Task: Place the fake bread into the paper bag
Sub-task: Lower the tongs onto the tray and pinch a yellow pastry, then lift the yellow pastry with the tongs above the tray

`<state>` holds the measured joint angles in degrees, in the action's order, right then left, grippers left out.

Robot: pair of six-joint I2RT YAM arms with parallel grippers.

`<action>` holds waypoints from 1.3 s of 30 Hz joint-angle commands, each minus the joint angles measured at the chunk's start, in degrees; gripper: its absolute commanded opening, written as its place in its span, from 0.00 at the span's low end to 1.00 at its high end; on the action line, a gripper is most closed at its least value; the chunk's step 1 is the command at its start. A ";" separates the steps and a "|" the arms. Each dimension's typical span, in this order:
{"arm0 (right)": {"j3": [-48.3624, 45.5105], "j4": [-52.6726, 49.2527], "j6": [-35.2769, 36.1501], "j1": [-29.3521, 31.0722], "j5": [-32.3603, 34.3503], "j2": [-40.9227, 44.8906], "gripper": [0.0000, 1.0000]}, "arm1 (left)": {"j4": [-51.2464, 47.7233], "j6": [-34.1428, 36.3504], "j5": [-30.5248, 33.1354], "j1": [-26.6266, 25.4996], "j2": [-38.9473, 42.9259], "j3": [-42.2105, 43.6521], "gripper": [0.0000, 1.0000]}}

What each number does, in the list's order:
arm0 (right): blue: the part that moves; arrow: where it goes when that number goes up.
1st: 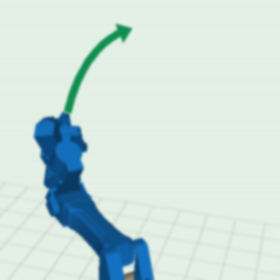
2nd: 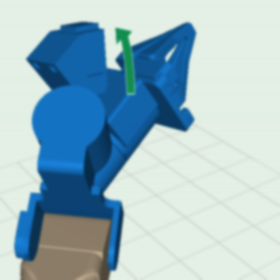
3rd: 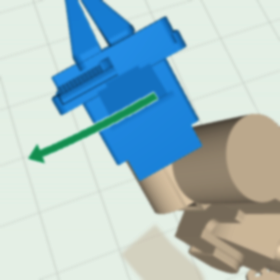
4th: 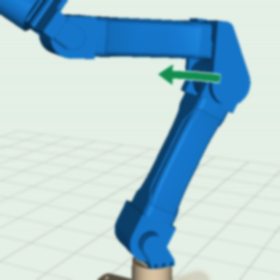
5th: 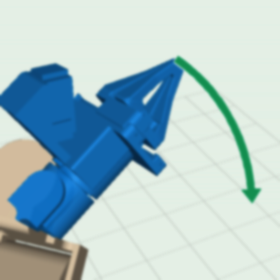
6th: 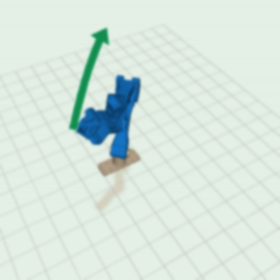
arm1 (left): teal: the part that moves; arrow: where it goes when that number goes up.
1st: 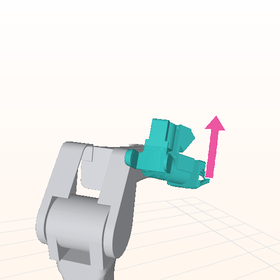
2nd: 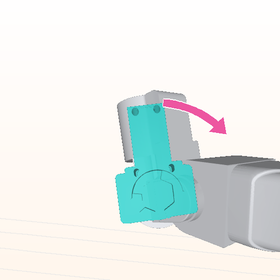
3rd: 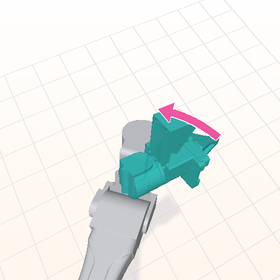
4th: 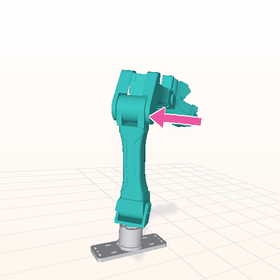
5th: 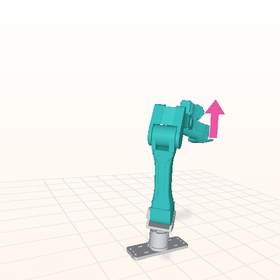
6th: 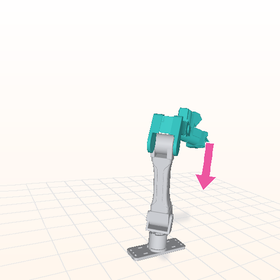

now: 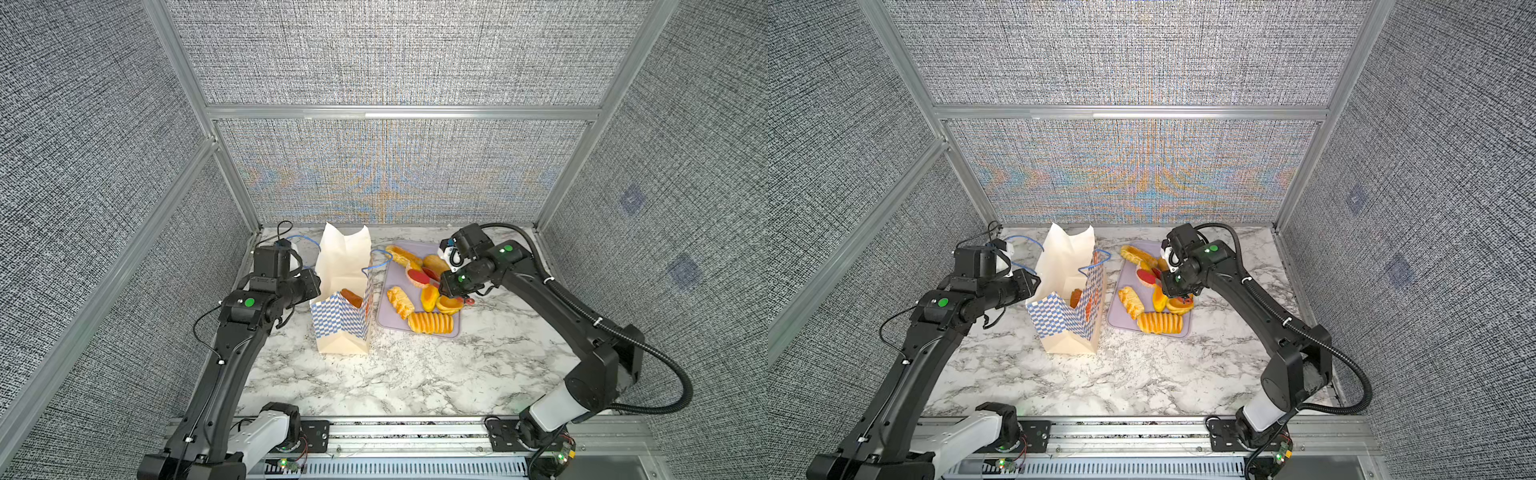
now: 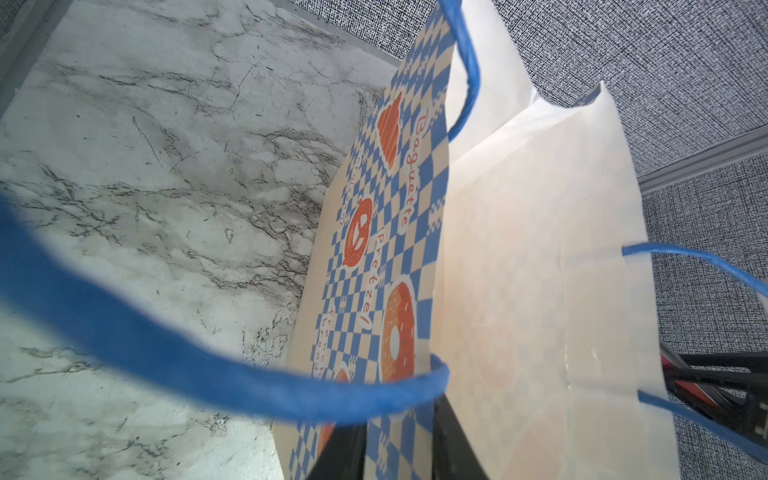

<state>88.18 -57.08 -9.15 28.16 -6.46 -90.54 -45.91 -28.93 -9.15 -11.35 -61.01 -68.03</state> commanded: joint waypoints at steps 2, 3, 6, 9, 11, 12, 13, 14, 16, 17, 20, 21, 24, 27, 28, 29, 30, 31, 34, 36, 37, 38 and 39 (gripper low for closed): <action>0.58 2.36 -1.49 -1.05 -1.85 1.48 0.37 | 1.31 0.32 -0.29 0.06 -0.24 -0.09 0.16; 0.42 2.66 -1.83 -1.41 -2.31 1.80 0.37 | 1.35 0.36 -0.38 0.06 -0.33 -0.17 0.14; 0.28 3.45 -2.54 -2.40 -3.53 2.68 0.36 | 1.39 0.36 -0.61 0.07 -0.51 -0.26 0.08; 0.05 4.44 -3.36 -3.54 -5.12 3.52 0.36 | 1.42 0.32 -0.67 0.03 -0.46 -0.26 0.03; -0.18 5.29 -4.05 -4.26 -6.29 4.19 0.35 | 1.41 0.35 -0.78 0.09 -0.55 -0.29 0.01; -0.27 5.74 -4.49 -4.59 -6.72 4.60 0.35 | 1.43 0.36 -0.74 0.10 -0.52 -0.35 0.00; -0.29 6.19 -4.79 -4.77 -7.05 4.96 0.35 | 1.42 0.36 -0.77 0.08 -0.51 -0.34 0.00; -0.43 6.81 -5.08 -5.07 -7.33 5.44 0.35 | 1.39 0.34 -0.75 0.08 -0.47 -0.35 0.00; -0.74 8.11 -5.65 -5.25 -7.69 6.26 0.34 | 1.41 0.36 -0.73 0.03 -0.46 -0.27 0.00; -0.91 8.99 -5.96 -5.31 -7.93 6.82 0.34 | 1.48 0.36 -0.72 0.06 -0.41 -0.26 0.00; -1.25 11.13 -6.95 -5.64 -9.13 8.27 0.34 | 1.45 0.36 -0.77 0.06 -0.24 -0.26 0.00; -1.04 11.62 -7.26 -5.66 -9.66 8.69 0.34 | 1.56 0.32 -0.77 0.10 -0.17 -0.26 0.00; -0.07 12.64 -8.18 -5.93 -11.10 9.26 0.34 | 1.77 0.27 -0.91 0.08 -0.24 -0.17 0.00; 0.88 13.95 -8.93 -6.00 -13.09 9.72 0.34 | 1.79 0.27 -1.11 0.05 -0.38 -0.09 0.00; 1.22 14.53 -9.26 -5.99 -13.66 9.85 0.34 | 1.78 0.19 -1.18 0.10 -0.40 -0.04 0.00; 1.58 15.09 -9.59 -5.95 -14.28 9.85 0.34 | 1.82 0.19 -1.20 0.10 -0.37 0.00 0.00; 1.89 15.74 -9.95 -5.98 -14.99 9.99 0.34 | 1.83 0.09 -1.22 0.10 -0.33 0.08 0.00; 2.19 16.22 -10.31 -5.96 -15.51 10.06 0.34 | 1.87 0.10 -1.19 0.08 -0.34 0.09 0.00; 3.47 17.67 -11.15 -6.01 -17.44 9.86 0.35 | 1.93 0.08 -1.18 0.06 -0.26 0.27 0.00; 4.38 18.55 -11.80 -5.97 -18.90 9.54 0.35 | 1.90 0.07 -1.14 0.10 -0.24 0.27 0.00; 4.65 18.90 -12.12 -5.95 -19.48 9.34 0.35 | 1.92 0.10 -1.16 0.09 -0.25 0.35 0.00; 4.89 19.36 -12.50 -5.96 -20.31 9.12 0.35 | 2.00 0.10 -1.20 0.10 -0.24 0.35 0.00; 5.18 19.85 -12.86 -5.88 -21.23 8.90 0.35 | 2.04 0.10 -1.20 0.10 -0.22 0.41 0.00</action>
<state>92.49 -41.32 -20.62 22.13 -23.79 -81.38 -45.45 -28.93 -9.63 -11.35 -61.36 -67.90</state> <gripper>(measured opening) 0.347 0.048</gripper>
